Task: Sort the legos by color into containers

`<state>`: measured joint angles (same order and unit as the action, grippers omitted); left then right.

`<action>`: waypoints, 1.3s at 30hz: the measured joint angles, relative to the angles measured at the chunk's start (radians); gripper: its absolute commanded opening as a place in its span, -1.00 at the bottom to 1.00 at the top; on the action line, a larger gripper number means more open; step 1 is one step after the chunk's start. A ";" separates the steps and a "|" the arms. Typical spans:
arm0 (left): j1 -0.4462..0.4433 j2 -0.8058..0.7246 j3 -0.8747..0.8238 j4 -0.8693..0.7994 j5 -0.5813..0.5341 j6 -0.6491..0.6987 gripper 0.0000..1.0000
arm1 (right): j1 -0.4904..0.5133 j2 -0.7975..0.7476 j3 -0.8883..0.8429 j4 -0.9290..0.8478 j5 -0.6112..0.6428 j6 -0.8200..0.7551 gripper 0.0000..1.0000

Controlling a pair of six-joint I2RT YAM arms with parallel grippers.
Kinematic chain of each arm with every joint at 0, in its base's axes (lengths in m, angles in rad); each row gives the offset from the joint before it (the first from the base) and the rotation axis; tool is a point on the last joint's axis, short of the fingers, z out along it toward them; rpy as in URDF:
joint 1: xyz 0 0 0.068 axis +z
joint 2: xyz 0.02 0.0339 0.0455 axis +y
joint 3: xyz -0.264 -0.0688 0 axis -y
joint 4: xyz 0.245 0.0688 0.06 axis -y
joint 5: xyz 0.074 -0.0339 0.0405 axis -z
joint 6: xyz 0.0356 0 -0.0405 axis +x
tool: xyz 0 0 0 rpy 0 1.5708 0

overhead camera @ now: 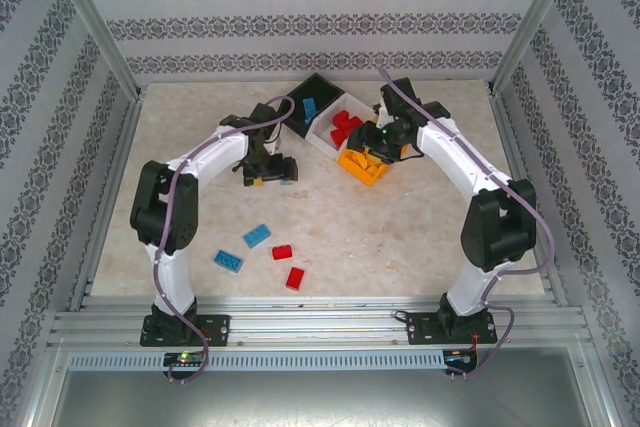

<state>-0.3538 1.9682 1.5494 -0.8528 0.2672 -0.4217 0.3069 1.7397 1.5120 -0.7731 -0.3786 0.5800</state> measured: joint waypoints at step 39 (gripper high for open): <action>0.032 0.288 0.485 -0.111 -0.030 -0.021 -0.38 | -0.036 -0.092 -0.140 0.046 -0.004 0.026 0.11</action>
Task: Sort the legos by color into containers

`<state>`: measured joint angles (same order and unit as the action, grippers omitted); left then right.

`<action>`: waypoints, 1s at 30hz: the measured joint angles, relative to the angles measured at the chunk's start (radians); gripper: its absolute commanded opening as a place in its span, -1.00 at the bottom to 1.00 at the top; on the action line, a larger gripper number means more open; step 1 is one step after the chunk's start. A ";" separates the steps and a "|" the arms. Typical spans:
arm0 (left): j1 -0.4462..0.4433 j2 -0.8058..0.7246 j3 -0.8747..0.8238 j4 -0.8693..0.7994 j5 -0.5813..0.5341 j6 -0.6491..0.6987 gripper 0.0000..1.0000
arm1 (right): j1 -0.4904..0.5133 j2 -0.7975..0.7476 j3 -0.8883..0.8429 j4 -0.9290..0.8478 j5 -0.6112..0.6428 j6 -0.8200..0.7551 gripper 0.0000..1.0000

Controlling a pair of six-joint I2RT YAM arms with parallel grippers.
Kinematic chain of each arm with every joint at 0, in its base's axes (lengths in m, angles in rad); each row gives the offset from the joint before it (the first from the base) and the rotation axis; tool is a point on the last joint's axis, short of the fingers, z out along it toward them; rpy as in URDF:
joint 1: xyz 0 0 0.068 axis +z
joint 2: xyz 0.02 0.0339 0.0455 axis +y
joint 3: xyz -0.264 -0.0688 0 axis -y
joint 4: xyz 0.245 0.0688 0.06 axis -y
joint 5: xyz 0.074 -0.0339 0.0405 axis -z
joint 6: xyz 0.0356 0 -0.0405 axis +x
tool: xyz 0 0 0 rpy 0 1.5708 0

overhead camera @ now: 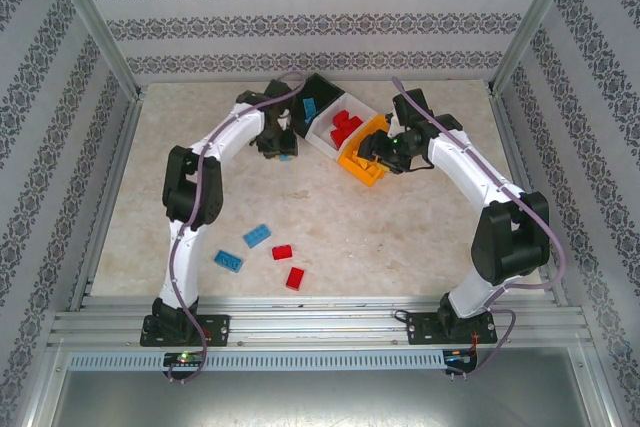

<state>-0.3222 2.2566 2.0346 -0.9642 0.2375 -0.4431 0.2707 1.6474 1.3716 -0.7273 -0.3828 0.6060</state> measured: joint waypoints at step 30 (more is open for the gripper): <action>0.100 0.418 0.522 0.371 0.358 -0.453 0.12 | 0.022 -0.280 -0.243 -0.068 0.091 0.050 0.37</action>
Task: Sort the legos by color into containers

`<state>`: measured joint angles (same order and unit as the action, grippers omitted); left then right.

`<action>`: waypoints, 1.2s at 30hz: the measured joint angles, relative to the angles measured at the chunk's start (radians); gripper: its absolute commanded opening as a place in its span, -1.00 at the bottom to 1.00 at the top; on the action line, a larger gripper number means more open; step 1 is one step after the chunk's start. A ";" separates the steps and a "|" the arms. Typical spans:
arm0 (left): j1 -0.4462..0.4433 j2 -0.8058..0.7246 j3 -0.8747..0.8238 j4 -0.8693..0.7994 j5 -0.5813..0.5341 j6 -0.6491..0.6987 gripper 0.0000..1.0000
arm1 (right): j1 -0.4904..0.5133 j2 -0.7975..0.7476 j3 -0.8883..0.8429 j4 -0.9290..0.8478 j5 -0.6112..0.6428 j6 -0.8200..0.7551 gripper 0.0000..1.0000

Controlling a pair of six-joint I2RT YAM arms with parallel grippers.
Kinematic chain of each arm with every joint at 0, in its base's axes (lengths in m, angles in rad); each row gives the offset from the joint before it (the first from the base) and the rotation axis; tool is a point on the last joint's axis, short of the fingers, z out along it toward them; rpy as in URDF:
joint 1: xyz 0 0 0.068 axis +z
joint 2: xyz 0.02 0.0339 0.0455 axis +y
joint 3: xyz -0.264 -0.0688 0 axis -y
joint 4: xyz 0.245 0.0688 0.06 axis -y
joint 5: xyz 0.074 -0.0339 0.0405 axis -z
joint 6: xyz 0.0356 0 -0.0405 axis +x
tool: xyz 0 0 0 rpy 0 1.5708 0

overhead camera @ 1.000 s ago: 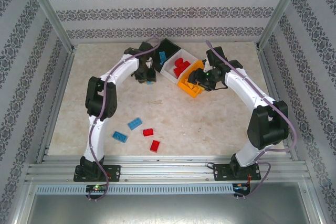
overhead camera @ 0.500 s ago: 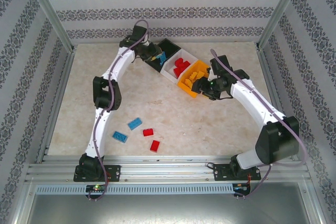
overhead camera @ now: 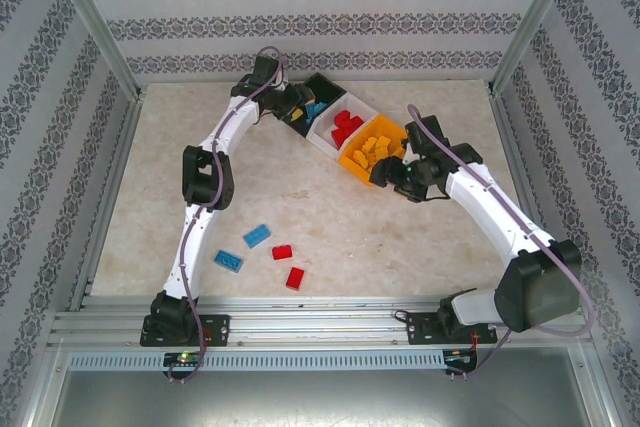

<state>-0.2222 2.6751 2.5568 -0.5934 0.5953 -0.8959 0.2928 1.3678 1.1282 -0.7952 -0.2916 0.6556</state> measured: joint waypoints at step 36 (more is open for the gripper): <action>0.117 -0.930 -1.179 0.076 -0.058 0.186 0.38 | 0.303 0.238 0.124 -0.044 -0.094 -0.176 0.44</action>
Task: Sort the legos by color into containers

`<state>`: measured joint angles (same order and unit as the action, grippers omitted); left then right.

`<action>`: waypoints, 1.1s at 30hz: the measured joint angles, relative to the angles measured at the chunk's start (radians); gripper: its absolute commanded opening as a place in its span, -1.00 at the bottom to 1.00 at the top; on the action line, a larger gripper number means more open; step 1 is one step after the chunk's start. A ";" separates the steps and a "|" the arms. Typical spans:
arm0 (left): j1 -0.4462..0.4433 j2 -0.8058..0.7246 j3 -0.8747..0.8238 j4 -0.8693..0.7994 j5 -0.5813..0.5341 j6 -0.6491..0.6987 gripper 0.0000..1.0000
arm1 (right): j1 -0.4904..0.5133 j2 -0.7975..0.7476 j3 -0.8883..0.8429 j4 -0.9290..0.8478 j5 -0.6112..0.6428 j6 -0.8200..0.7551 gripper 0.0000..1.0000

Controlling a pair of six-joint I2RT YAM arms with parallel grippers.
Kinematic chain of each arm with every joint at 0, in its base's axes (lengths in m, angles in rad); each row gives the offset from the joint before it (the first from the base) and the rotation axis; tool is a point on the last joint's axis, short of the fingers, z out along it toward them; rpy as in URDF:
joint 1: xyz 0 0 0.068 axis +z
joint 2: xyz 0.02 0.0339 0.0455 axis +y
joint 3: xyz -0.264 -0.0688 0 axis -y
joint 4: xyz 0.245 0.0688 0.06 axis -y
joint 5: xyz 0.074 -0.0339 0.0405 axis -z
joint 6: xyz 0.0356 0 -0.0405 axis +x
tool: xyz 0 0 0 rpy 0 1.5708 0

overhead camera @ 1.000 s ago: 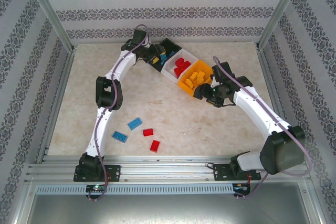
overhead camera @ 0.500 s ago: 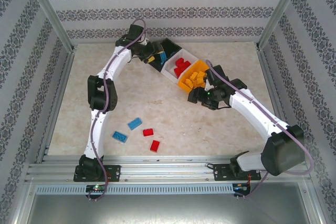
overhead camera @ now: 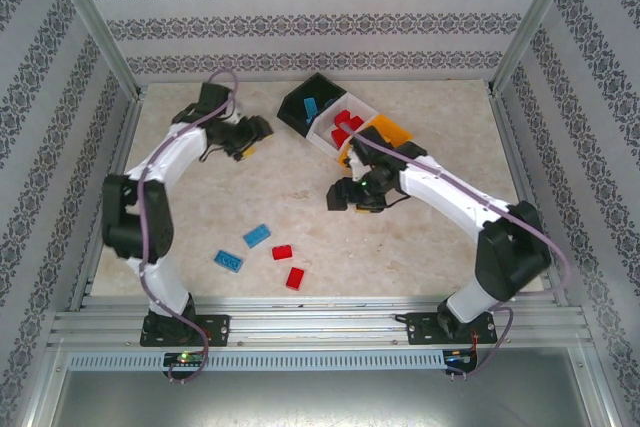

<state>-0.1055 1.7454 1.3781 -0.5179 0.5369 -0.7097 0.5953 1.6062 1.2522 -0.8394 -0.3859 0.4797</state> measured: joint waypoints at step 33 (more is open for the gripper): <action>0.084 -0.616 -0.566 -0.193 -0.199 0.119 1.00 | 0.487 0.522 0.476 -0.185 0.282 -0.356 0.57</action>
<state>-0.0219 1.1297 0.8116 -0.7109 0.3382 -0.5911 1.0821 2.1284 1.7287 -1.0245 -0.1043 0.1242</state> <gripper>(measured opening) 0.998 0.797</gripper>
